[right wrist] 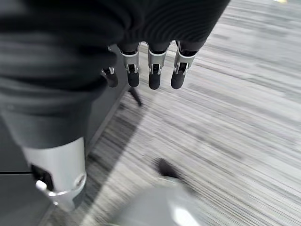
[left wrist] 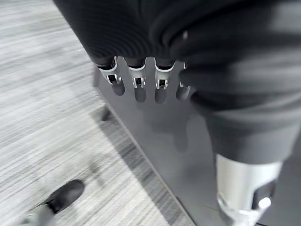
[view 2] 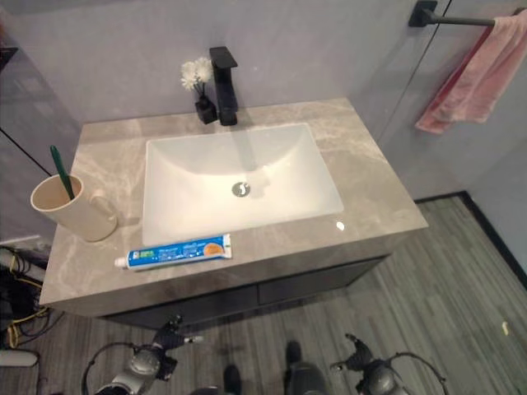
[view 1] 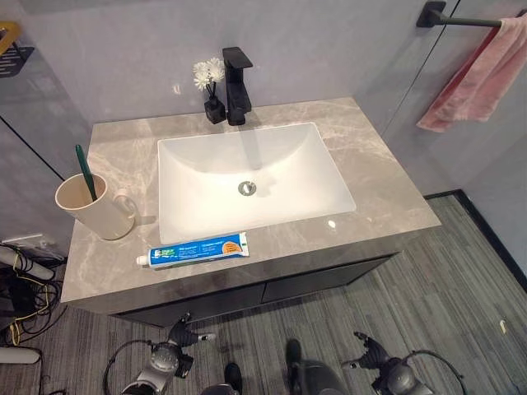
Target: Put brush and paste in cup on sink, flatten towel.
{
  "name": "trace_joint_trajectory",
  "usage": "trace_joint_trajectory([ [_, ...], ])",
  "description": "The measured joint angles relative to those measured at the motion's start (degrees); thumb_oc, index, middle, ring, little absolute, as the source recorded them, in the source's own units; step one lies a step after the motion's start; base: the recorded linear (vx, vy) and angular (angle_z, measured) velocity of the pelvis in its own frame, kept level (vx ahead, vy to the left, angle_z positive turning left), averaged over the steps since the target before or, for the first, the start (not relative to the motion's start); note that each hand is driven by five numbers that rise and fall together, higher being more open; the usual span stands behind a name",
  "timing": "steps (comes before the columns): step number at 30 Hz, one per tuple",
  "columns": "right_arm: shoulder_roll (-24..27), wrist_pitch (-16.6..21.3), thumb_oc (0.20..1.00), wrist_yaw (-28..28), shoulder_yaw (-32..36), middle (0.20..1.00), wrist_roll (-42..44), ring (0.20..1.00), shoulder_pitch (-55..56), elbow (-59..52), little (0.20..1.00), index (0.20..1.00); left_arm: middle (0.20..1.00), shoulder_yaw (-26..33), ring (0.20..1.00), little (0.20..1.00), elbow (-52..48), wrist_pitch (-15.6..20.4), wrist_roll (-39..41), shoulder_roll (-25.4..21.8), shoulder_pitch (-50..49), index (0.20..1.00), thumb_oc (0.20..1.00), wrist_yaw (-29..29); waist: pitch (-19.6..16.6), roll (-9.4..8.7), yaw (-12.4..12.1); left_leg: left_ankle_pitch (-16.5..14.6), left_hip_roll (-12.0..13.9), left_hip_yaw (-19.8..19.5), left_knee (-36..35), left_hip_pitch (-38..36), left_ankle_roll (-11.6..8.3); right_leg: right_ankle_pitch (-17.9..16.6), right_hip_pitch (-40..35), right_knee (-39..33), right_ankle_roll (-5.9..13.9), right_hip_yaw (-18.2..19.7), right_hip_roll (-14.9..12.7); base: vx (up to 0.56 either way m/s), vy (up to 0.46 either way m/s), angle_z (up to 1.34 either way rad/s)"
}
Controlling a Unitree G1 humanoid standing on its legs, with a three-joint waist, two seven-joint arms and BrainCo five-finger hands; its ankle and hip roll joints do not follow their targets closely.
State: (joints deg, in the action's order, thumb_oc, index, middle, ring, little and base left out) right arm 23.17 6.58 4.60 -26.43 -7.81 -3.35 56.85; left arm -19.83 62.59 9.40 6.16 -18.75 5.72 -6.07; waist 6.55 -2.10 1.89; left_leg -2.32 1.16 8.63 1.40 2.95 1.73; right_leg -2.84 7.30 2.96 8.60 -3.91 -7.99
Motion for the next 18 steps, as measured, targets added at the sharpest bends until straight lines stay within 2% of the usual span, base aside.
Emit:
trace_joint_trajectory([
  [1,0.48,-0.07,1.0,-0.06,0.06,1.0,-1.02,1.0,-0.11,-0.6,1.0,1.0,1.0,1.67,1.0,1.0,-2.89,0.1,0.2,-1.6,-2.31,1.0,1.0,0.01,-0.75,-1.28,-0.35,0.84,0.02,-0.33,-1.36,-1.44,-1.68,-1.16,-5.82,-6.96,-0.52,0.77,-0.02,0.05,-0.166,0.09],
  [7,2.36,0.0,1.0,-0.07,2.48,1.0,-1.46,1.0,1.14,-2.33,1.0,1.0,1.0,-0.35,1.0,1.0,-11.18,0.41,-0.44,-2.17,-5.25,1.0,1.0,0.25,-1.08,-0.41,-0.1,3.29,3.53,-3.15,-4.01,-2.53,-5.18,-0.73,-7.38,-7.88,-2.93,-1.42,3.81,0.01,-0.103,0.18],
  [13,2.57,-0.07,1.0,-0.06,2.85,1.0,-1.31,1.0,2.26,-0.45,1.0,1.0,1.0,-5.3,1.0,1.0,-14.91,-0.02,-4.58,-3.42,-5.51,1.0,1.0,2.05,-2.0,1.06,0.58,4.48,5.97,-5.07,-5.64,-1.9,-6.29,-0.36,-7.13,-7.87,-4.38,-3.1,6.28,0.0,-0.055,0.12],
  [15,2.58,-0.14,1.0,-0.1,2.86,1.0,-0.81,1.0,2.55,0.7,1.0,1.0,1.0,-9.27,1.0,1.0,-22.8,-0.38,-7.37,-5.31,-6.52,1.0,1.0,3.62,-2.73,2.33,0.58,5.07,6.31,-5.55,-6.5,-2.0,-6.56,-0.21,-7.02,-7.87,-4.62,-3.81,6.59,-0.02,-0.017,0.14],
  [16,2.49,-0.07,1.0,-0.11,2.84,1.0,-0.79,1.0,2.53,0.99,1.0,1.0,1.0,-9.43,1.0,1.0,-25.01,-0.73,-7.8,-5.43,-6.56,1.0,1.0,4.35,-3.06,2.91,0.55,5.33,6.39,-5.77,-6.48,-2.03,-6.89,-0.17,-7.03,-7.87,-4.71,-3.97,6.62,-0.04,-0.009,0.16],
  [18,1.75,-0.11,1.0,-0.08,2.88,1.0,-0.34,1.0,1.63,4.84,1.0,1.0,1.0,-12.1,1.0,1.0,-37.89,-1.61,-9.08,-9.14,-6.36,1.0,1.0,6.92,-3.33,3.72,0.4,5.59,6.41,-6.38,-6.47,-1.91,-6.88,-0.29,-7.23,-7.87,-4.99,-4.48,6.63,-0.01,0.002,0.13],
])
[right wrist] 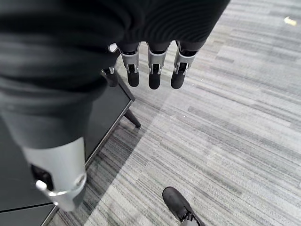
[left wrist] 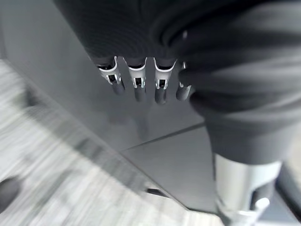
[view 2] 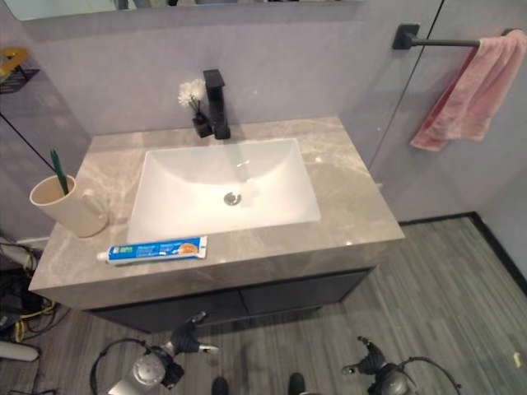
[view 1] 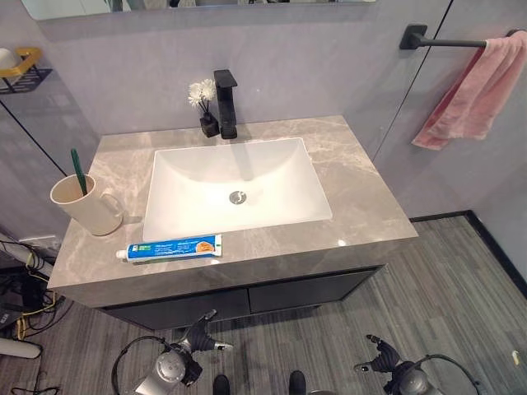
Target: Put brush and paste in cup on sink, flatten towel.
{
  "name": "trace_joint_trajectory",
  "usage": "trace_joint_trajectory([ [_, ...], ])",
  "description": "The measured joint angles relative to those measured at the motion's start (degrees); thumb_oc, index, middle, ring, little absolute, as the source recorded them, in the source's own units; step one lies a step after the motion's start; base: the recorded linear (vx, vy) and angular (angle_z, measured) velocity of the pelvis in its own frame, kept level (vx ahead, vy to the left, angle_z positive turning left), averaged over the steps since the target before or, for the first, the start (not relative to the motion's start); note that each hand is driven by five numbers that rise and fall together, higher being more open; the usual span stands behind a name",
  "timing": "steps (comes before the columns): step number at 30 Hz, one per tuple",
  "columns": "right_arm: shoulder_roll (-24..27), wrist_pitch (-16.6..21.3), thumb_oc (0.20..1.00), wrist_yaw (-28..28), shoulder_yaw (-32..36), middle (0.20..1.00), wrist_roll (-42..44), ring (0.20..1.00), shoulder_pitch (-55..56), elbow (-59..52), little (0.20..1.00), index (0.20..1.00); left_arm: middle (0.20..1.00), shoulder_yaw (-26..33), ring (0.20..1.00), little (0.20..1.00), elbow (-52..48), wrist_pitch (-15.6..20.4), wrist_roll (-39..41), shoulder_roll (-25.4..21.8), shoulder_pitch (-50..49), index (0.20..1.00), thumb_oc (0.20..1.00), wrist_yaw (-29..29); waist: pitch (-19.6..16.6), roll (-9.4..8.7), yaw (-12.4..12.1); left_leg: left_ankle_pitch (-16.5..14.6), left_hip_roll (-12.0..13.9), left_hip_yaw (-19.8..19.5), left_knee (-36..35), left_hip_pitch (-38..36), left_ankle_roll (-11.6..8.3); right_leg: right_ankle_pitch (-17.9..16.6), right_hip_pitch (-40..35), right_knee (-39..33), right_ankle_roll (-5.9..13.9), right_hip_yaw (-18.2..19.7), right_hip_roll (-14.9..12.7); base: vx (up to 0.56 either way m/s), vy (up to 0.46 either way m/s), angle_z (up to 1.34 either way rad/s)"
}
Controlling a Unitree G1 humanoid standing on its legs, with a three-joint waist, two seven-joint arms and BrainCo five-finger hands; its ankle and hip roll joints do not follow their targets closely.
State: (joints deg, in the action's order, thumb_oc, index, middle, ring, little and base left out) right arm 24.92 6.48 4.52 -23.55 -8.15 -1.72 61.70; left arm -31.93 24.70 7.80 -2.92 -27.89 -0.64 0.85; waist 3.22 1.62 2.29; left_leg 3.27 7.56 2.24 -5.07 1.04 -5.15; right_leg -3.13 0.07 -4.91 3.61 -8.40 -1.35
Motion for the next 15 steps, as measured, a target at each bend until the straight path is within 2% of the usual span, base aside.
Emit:
trace_joint_trajectory([
  [5,-2.88,-0.38,1.0,0.06,1.0,1.0,1.01,1.0,-2.15,6.57,1.0,1.0,1.0,1.15,1.0,1.0,-22.28,0.2,-0.47,-7.52,4.92,1.0,1.0,6.05,-0.7,1.15,0.05,0.07,-0.04,-0.11,-0.02,0.03,-0.13,0.23,-0.06,-0.01,0.3,-0.13,-0.15,0.0,0.001,0.01],
  [6,-3.99,-0.43,1.0,0.04,1.17,1.0,1.96,1.0,-2.27,8.04,1.0,1.0,1.0,1.68,1.0,1.0,-29.93,0.21,-0.39,-11.04,5.4,1.0,1.0,6.69,-0.72,1.11,-0.01,0.12,0.09,-0.19,-0.01,0.02,-0.22,0.22,-0.06,0.0,0.28,-0.17,-0.06,0.04,-0.021,0.01],
  [9,-5.66,-0.53,1.0,-1.06,1.51,1.0,4.11,1.0,-0.81,8.8,1.0,1.0,1.0,7.59,1.0,1.0,-41.25,2.17,-0.45,-15.74,12.47,1.0,1.0,4.78,-0.97,0.86,-0.81,0.17,0.14,-0.37,-0.01,0.06,-0.34,0.22,-0.21,0.02,0.26,-0.38,0.02,0.03,-0.012,0.04],
  [12,-5.8,-0.53,1.0,-1.63,2.0,1.0,5.6,1.0,-0.12,7.89,1.0,1.0,1.0,16.99,1.0,1.0,-39.08,4.71,-3.31,-17.77,19.09,1.0,1.0,-0.85,-1.75,0.44,-0.39,0.18,0.04,-0.36,-0.16,0.26,-0.43,0.24,-0.3,0.01,0.31,-0.36,-0.04,0.02,0.001,0.0],
  [13,-5.8,-0.52,1.0,-1.69,2.1,1.0,5.65,1.0,0.37,7.91,1.0,1.0,1.0,18.92,1.0,1.0,-37.4,4.61,-4.04,-17.3,19.78,1.0,1.0,-2.33,-2.43,0.81,-0.29,0.13,-0.01,-0.35,-0.29,0.21,-0.4,0.3,-0.35,0.01,0.33,-0.37,-0.14,0.03,0.014,0.0],
  [15,-5.65,-0.44,1.0,-2.16,2.41,1.0,5.65,1.0,0.61,7.84,1.0,1.0,1.0,20.66,1.0,1.0,-35.06,5.02,-5.55,-20.56,16.77,1.0,1.0,-3.39,-2.58,0.69,0.41,0.05,-0.02,-0.1,-0.28,0.05,-0.41,0.33,-0.27,0.01,0.29,-0.21,-0.14,0.02,0.016,-0.04],
])
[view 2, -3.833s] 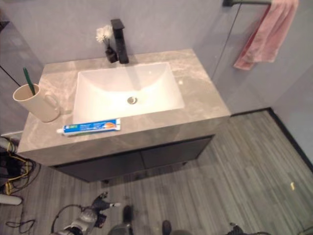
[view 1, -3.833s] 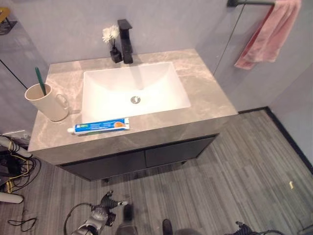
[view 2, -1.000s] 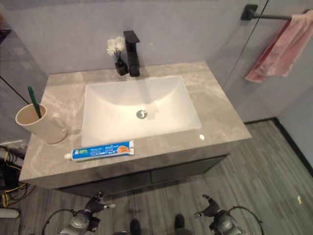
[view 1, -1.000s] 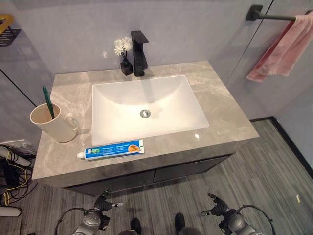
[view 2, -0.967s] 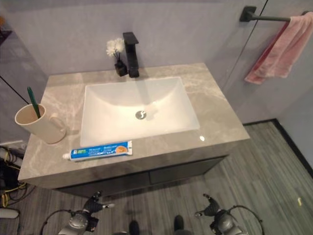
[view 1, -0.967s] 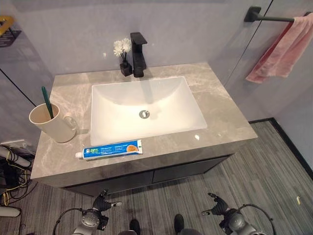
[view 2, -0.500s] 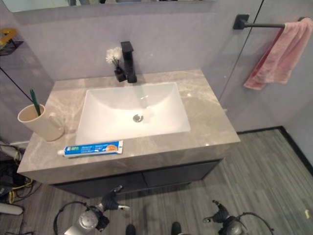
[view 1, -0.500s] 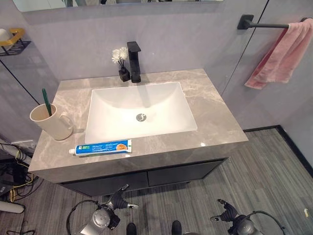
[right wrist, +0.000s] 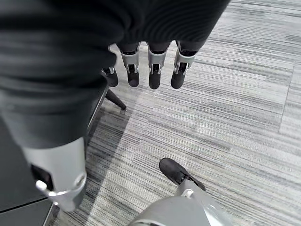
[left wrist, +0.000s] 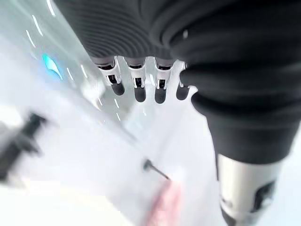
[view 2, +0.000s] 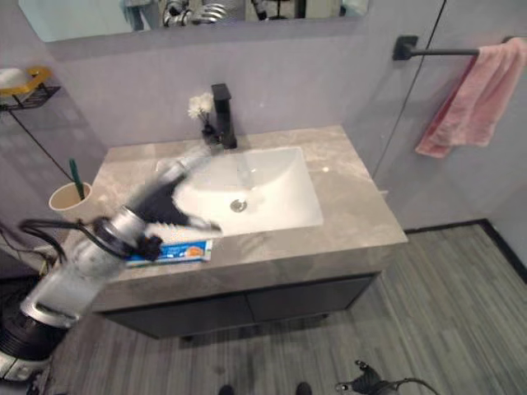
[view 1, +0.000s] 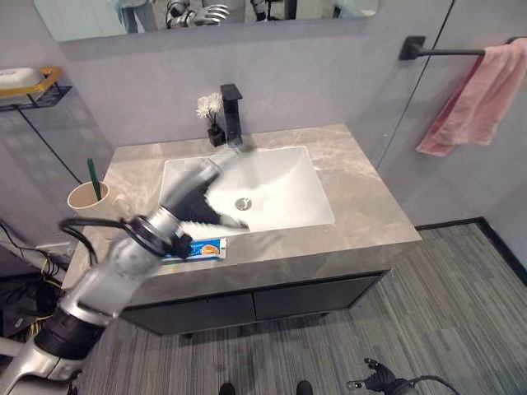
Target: Put brush and paste in cup on sink, flatten towel.
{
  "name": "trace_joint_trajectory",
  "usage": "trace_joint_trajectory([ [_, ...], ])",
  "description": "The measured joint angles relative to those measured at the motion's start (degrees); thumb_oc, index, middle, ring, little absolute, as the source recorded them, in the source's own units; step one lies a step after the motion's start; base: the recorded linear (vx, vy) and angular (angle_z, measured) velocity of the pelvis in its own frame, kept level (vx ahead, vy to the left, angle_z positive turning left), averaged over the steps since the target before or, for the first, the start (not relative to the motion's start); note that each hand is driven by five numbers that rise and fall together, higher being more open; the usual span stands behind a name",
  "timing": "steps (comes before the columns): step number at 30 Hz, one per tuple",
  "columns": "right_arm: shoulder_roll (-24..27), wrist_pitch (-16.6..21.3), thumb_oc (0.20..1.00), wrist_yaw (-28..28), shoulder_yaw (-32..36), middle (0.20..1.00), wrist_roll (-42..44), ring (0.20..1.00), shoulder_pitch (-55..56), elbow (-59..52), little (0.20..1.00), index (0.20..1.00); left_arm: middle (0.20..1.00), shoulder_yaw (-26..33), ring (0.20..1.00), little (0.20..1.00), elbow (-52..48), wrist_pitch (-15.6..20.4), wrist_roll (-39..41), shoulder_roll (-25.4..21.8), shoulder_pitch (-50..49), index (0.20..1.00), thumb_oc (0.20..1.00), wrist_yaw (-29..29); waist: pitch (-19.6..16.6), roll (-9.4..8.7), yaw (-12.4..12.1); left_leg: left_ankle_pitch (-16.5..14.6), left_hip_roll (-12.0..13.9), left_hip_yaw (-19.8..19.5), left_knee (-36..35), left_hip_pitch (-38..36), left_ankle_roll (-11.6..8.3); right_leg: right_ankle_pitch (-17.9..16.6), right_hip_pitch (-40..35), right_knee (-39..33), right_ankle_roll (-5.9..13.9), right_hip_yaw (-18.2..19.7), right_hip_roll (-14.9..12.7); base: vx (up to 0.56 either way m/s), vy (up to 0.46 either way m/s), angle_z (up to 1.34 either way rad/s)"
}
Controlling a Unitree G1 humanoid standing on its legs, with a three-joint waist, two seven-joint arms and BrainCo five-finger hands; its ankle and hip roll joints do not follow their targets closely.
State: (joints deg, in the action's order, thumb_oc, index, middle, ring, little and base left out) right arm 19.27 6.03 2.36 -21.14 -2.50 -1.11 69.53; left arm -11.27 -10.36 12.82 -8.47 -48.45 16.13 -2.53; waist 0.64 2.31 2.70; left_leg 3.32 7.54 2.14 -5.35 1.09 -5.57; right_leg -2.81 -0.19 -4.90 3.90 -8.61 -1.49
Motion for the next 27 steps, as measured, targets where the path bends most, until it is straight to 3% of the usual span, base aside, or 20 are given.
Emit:
trace_joint_trajectory([
  [4,0.22,-0.16,1.0,-0.2,0.35,1.0,-0.02,1.0,1.54,1.41,1.0,1.0,1.0,1.53,1.0,1.0,6.64,-0.8,-1.8,-4.42,-4.31,1.0,1.0,-1.4,0.08,-0.3,-0.56,0.03,-0.14,-0.06,0.23,-0.06,0.0,-0.25,0.15,0.0,-0.33,-0.01,-0.12,0.01,0.012,0.0],
  [5,0.25,-0.16,1.0,-0.37,1.01,1.0,-0.04,1.0,2.47,1.73,1.0,1.0,1.0,2.58,1.0,1.0,8.14,-0.79,-1.81,-7.92,-6.88,1.0,1.0,-1.46,0.02,-0.54,-0.59,0.02,-0.23,0.02,0.22,-0.09,0.01,-0.22,0.15,-0.01,-0.28,0.02,-0.23,0.02,0.051,0.0],
  [10,0.32,-0.22,1.0,-1.52,3.01,1.0,-0.05,1.0,4.07,3.69,1.0,1.0,1.0,6.57,1.0,1.0,11.3,-0.73,-1.53,-11.02,-9.35,1.0,1.0,-1.56,0.32,-0.51,-1.1,-0.01,-0.46,0.06,-0.02,-0.05,0.03,-0.08,0.22,-0.01,0.08,0.09,-0.49,0.0,0.032,0.0],
  [21,0.82,-1.22,1.0,-2.47,4.3,1.0,-0.05,1.0,3.63,3.3,1.0,1.0,1.0,6.6,1.0,1.0,13.65,-0.72,-0.93,-10.91,-14.18,1.0,1.0,-1.09,1.6,-0.76,-1.78,0.15,-0.52,0.23,0.21,2.07,-0.03,-0.84,2.48,0.0,-0.3,0.25,-0.52,-0.01,0.019,0.0],
  [27,0.99,-1.16,1.0,-2.38,4.31,1.0,-0.06,1.0,1.96,2.5,1.0,1.0,1.0,6.42,1.0,1.0,15.19,-0.88,-0.49,-7.78,-14.35,1.0,1.0,-1.05,2.42,-0.35,-1.75,0.14,-0.55,0.22,0.2,2.08,-0.04,-0.77,2.51,-0.01,-0.21,0.25,-0.56,0.0,0.0,0.0],
])
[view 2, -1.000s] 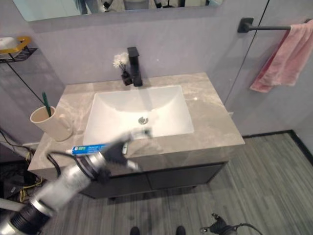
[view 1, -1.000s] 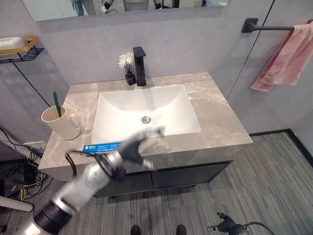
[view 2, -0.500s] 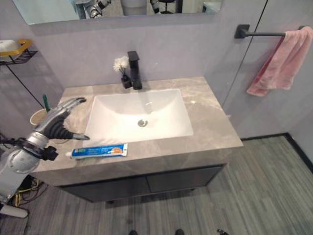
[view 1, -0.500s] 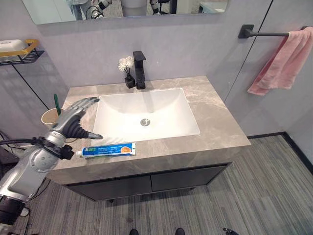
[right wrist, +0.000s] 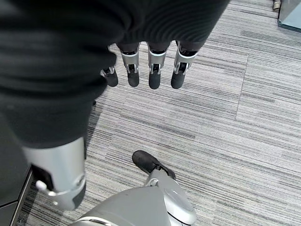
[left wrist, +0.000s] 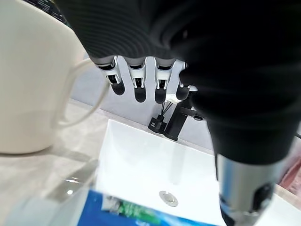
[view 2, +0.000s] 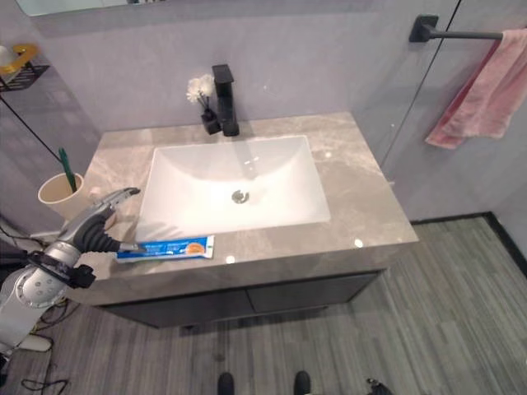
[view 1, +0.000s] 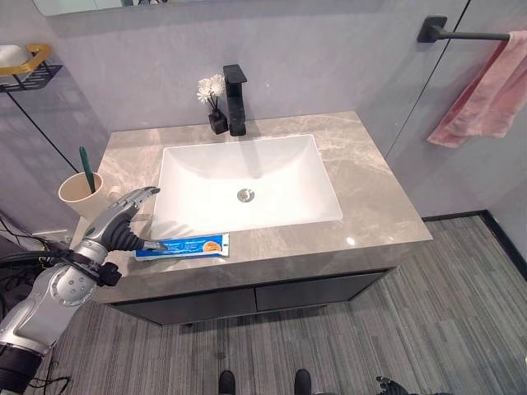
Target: Put brush and paste in cup on sink, flatten towel.
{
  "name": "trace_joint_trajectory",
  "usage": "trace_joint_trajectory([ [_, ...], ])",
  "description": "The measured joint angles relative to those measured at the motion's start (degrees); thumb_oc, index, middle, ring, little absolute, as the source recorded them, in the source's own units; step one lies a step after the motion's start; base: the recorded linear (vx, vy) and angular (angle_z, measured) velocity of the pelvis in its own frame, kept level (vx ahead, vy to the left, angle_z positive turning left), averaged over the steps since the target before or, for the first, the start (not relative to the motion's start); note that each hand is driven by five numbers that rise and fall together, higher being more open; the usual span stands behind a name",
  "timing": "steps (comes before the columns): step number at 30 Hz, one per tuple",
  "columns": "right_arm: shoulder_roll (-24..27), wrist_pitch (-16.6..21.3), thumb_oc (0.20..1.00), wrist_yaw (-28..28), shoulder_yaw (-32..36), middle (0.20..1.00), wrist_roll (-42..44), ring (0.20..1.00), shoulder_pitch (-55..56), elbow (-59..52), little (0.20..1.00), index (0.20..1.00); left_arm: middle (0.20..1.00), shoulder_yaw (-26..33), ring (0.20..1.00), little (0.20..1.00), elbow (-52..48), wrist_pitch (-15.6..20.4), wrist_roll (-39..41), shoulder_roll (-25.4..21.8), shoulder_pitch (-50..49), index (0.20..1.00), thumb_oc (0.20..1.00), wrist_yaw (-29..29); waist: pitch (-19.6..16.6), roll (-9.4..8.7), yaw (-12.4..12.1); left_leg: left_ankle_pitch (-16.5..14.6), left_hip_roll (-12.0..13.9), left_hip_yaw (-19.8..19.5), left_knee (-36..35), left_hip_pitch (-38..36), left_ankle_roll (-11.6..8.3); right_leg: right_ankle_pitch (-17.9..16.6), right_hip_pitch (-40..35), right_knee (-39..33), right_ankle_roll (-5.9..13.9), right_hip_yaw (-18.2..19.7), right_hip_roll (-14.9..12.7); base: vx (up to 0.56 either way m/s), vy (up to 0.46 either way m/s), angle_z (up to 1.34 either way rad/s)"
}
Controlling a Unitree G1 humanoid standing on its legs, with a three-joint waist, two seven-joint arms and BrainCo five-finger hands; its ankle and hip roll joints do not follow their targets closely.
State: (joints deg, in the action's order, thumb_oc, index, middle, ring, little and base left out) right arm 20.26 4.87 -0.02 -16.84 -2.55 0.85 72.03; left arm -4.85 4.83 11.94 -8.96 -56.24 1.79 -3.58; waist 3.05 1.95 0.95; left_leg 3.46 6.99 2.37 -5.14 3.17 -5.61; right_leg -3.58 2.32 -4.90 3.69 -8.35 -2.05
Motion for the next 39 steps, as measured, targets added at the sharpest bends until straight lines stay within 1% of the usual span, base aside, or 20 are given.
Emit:
trace_joint_trajectory([
  [7,0.05,-0.02,1.0,0.0,0.02,1.0,-0.07,1.0,0.65,0.14,1.0,1.0,1.0,-0.03,1.0,1.0,1.01,-0.41,-0.01,0.46,-0.37,1.0,1.0,0.13,0.11,0.11,0.08,0.0,0.01,0.1,0.0,0.1,0.0,0.04,0.17,0.0,0.04,0.06,0.0,0.0,0.0,0.0],
  [11,0.08,-0.02,1.0,0.01,0.17,1.0,-0.47,1.0,0.72,0.18,1.0,1.0,1.0,-0.05,1.0,1.0,1.04,-0.92,-0.04,0.46,-2.16,1.0,1.0,0.78,0.11,0.11,0.13,0.0,0.04,0.31,0.0,0.12,0.0,0.03,0.3,0.0,0.04,0.22,0.02,0.0,0.002,-0.02],
  [20,0.72,-0.02,1.0,0.0,0.17,1.0,-0.47,1.0,0.69,0.12,1.0,1.0,1.0,-0.51,1.0,1.0,2.08,-1.02,-0.06,0.46,-2.26,1.0,1.0,2.54,0.1,0.1,0.1,0.0,0.06,0.69,0.0,0.27,0.0,0.03,0.63,-0.01,0.04,0.5,0.02,0.0,-0.001,-0.01],
  [31,0.92,-0.02,1.0,-0.02,0.17,1.0,-0.46,1.0,0.69,0.03,1.0,1.0,1.0,-0.54,1.0,1.0,2.07,-1.01,0.12,0.39,-2.27,1.0,1.0,2.85,0.15,0.22,0.06,0.08,0.05,0.65,0.01,1.07,-0.06,-0.09,1.42,0.0,-0.05,0.49,0.02,0.0,0.0,0.0],
  [35,0.92,-0.03,1.0,-0.02,0.17,1.0,-0.46,1.0,0.72,-0.01,1.0,1.0,1.0,-0.87,1.0,1.0,2.2,-1.01,0.08,0.39,-2.26,1.0,1.0,2.86,0.22,0.33,0.13,0.08,0.06,0.68,0.01,1.12,-0.06,-0.13,1.51,0.0,-0.09,0.48,0.03,0.0,0.0,0.0],
  [39,0.97,-0.03,1.0,-0.02,0.18,1.0,-0.46,1.0,0.74,0.03,1.0,1.0,1.0,-2.91,1.0,1.0,4.52,-1.03,-0.02,0.4,-2.02,1.0,1.0,2.87,0.55,0.87,0.16,0.07,0.06,0.69,0.01,1.18,-0.07,-0.12,1.57,0.0,-0.07,0.48,0.03,0.0,0.0,0.0],
])
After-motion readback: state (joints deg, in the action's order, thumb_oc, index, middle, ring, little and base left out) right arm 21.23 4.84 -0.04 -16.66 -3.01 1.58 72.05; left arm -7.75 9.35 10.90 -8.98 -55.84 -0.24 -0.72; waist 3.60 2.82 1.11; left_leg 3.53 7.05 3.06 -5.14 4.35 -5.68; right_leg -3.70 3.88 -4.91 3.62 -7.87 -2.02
